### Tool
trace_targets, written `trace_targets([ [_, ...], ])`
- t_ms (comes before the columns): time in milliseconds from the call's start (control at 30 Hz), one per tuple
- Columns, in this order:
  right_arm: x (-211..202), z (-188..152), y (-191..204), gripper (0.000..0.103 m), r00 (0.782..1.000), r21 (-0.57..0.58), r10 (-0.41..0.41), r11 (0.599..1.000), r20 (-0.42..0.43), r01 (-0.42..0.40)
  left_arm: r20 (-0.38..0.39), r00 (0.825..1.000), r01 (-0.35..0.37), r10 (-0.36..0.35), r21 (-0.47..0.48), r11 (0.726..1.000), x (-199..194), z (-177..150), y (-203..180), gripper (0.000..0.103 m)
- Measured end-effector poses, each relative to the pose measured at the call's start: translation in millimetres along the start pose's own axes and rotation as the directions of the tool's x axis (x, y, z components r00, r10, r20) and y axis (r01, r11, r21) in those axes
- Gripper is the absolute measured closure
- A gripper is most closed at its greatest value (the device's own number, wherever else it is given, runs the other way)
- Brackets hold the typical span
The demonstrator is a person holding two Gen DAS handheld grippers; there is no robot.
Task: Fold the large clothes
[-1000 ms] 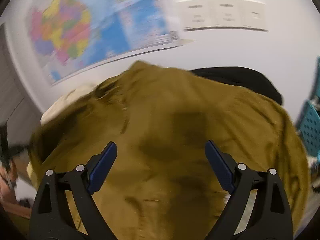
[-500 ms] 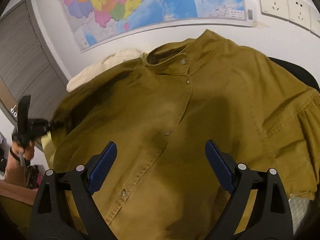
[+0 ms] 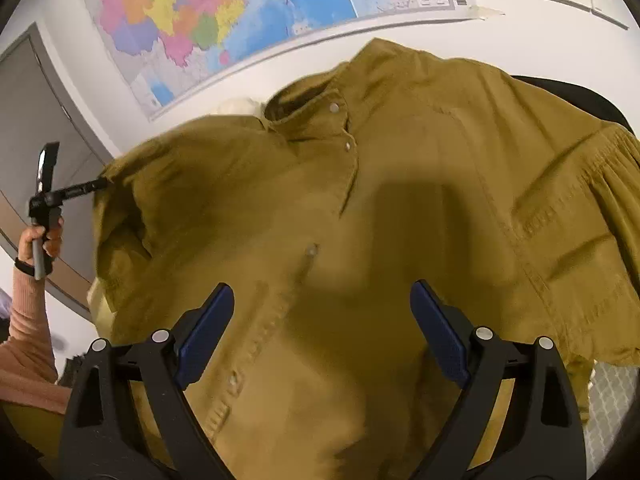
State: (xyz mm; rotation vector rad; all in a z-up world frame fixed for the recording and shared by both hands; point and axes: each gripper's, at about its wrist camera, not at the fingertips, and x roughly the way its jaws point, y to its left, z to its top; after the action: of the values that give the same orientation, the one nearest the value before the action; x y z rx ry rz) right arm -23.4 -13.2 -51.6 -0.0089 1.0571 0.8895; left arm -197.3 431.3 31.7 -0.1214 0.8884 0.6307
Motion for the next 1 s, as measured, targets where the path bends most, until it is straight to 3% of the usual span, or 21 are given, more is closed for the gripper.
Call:
trace_targets([
  [33, -2, -2, -3, 0.014, 1.0, 0.005, -0.002, 1.0, -0.001, 0.002, 0.022, 0.999, 0.042, -0.042, -0.009, 0.999, -7, -5, -2, 0.039],
  [67, -5, -4, -6, 0.014, 1.0, 0.015, -0.011, 1.0, 0.003, 0.011, 0.063, 0.984, 0.169, -0.168, -0.02, 0.985, -22, -12, -4, 0.038],
  [100, -8, -5, -9, 0.014, 1.0, 0.025, -0.017, 1.0, 0.009, 0.017, 0.093, 0.954, 0.29, -0.286, -0.022, 0.957, -33, -20, -8, 0.037],
  [133, -12, -7, -14, 0.014, 1.0, 0.038, -0.02, 0.999, 0.016, 0.019, 0.106, 0.927, 0.362, -0.359, -0.013, 0.932, -40, -25, -12, 0.034],
  [167, -19, -11, -20, 0.014, 0.999, 0.057, -0.019, 0.998, 0.027, 0.017, 0.113, 0.884, 0.453, -0.453, 0.03, 0.891, -53, -38, -23, 0.033],
  [200, -23, -13, -23, 0.013, 0.999, 0.069, -0.022, 0.997, 0.035, 0.019, 0.097, 0.863, 0.49, -0.495, 0.069, 0.869, -60, -49, -34, 0.033],
  [267, -29, -19, -31, 0.013, 0.999, 0.086, -0.031, 0.996, 0.039, 0.028, 0.031, 0.838, 0.535, -0.545, 0.15, 0.832, -63, -75, -61, 0.033],
  [333, -36, -29, -39, 0.013, 0.998, 0.111, -0.043, 0.993, 0.034, 0.039, -0.058, 0.824, 0.564, -0.563, 0.177, 0.807, -53, -101, -83, 0.035],
  [433, -54, -46, -50, 0.013, 0.996, 0.14, -0.07, 0.988, 0.049, 0.063, -0.203, 0.752, 0.651, -0.627, 0.08, 0.755, -20, -135, -101, 0.049],
  [467, -65, -53, -55, 0.013, 0.996, 0.159, -0.075, 0.985, 0.051, 0.066, -0.23, 0.74, 0.657, -0.632, 0.044, 0.753, -8, -141, -101, 0.053],
  [567, -93, -73, -72, 0.013, 0.988, 0.209, -0.142, 0.97, 0.064, 0.126, -0.249, 0.688, 0.687, -0.682, -0.079, 0.722, 13, -151, -92, 0.053],
  [667, -108, -98, -86, 0.012, 0.978, 0.244, -0.208, 0.95, 0.026, 0.195, -0.236, 0.66, 0.703, -0.714, -0.144, 0.697, 26, -156, -77, 0.053],
  [700, -108, -106, -90, 0.012, 0.977, 0.256, -0.214, 0.945, 0.006, 0.205, -0.234, 0.637, 0.72, -0.735, -0.16, 0.675, 28, -158, -72, 0.053],
  [800, -98, -123, -92, 0.012, 0.982, 0.255, -0.181, 0.949, -0.049, 0.187, -0.243, 0.611, 0.74, -0.754, -0.163, 0.652, 28, -161, -80, 0.053],
  [833, -91, -127, -89, 0.012, 0.982, 0.241, -0.174, 0.952, -0.071, 0.186, -0.251, 0.588, 0.758, -0.769, -0.161, 0.632, 28, -161, -86, 0.051],
  [867, -88, -128, -86, 0.013, 0.98, 0.226, -0.182, 0.955, -0.077, 0.194, -0.262, 0.554, 0.784, -0.79, -0.157, 0.601, 28, -163, -96, 0.044],
  [900, -85, -129, -79, 0.017, 0.976, 0.173, -0.207, 0.961, -0.066, 0.216, -0.273, 0.539, 0.795, -0.797, -0.148, 0.589, 28, -163, -106, 0.039],
  [933, -83, -129, -74, 0.043, 0.975, 0.136, -0.214, 0.966, -0.059, 0.221, -0.259, 0.544, 0.799, -0.798, -0.131, 0.587, 26, -165, -113, 0.031],
  [967, -82, -129, -73, 0.084, 0.978, 0.137, -0.199, 0.969, -0.053, 0.205, -0.245, 0.545, 0.806, -0.802, -0.11, 0.581, 24, -163, -121, 0.029],
  [1000, -81, -129, -76, 0.101, 0.982, 0.151, -0.183, 0.97, -0.05, 0.188, -0.249, 0.546, 0.804, -0.8, -0.111, 0.584, 25, -161, -127, 0.029],
])
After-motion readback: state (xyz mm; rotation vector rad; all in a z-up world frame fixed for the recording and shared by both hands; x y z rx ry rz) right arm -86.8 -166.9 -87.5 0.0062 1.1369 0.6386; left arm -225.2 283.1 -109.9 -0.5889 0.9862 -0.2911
